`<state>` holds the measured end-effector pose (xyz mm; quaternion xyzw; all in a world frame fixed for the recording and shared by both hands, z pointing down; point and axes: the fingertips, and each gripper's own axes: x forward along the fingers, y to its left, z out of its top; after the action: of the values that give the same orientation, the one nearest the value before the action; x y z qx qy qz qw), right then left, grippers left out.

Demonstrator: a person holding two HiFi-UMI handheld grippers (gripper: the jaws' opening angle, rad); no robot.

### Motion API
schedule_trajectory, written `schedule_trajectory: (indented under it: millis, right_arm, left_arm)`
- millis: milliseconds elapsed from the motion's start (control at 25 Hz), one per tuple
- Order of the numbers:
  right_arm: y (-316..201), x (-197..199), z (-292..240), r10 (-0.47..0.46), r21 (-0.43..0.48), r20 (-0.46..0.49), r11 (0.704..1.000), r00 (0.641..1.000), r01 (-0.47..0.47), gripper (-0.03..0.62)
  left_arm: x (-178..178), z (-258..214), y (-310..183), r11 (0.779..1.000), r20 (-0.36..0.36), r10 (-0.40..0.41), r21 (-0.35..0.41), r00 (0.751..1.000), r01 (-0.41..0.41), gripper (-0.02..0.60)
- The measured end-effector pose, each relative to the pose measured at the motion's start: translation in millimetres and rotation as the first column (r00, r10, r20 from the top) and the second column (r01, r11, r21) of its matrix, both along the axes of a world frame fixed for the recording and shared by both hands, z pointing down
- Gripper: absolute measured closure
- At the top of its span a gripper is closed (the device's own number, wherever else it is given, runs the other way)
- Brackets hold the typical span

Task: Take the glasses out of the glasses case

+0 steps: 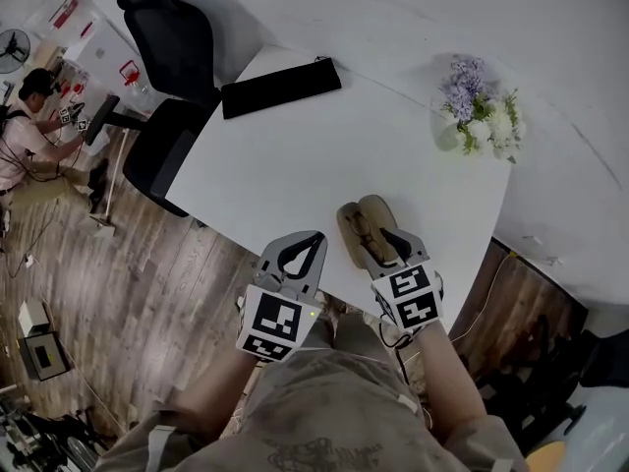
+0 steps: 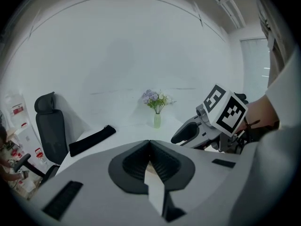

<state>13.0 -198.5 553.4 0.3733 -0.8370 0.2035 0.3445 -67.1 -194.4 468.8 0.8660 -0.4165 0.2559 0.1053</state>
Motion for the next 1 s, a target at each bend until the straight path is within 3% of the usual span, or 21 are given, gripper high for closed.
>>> schedule_trajectory:
  millis: [520, 760, 1000]
  right_arm:
    - [1, -4, 92, 0.012, -0.126, -0.088, 0.992, 0.996, -0.023, 0.393]
    - [6, -2, 119, -0.003, -0.155, -0.168, 0.988, 0.986, -0.023, 0.393]
    - [11, -11, 132, 0.019, -0.204, -0.134, 0.978, 0.991, -0.046, 0.381]
  left_arm:
    - [-17, 79, 4, 0.987, 0.072, -0.005, -0.161, 0.997, 0.017, 0.566]
    - [-22, 91, 1, 0.980, 0.047, -0.034, -0.193, 0.998, 0.042, 0.566]
    - [-18, 103, 7, 0.974, 0.047, -0.017, -0.226, 0.999, 0.027, 0.566]
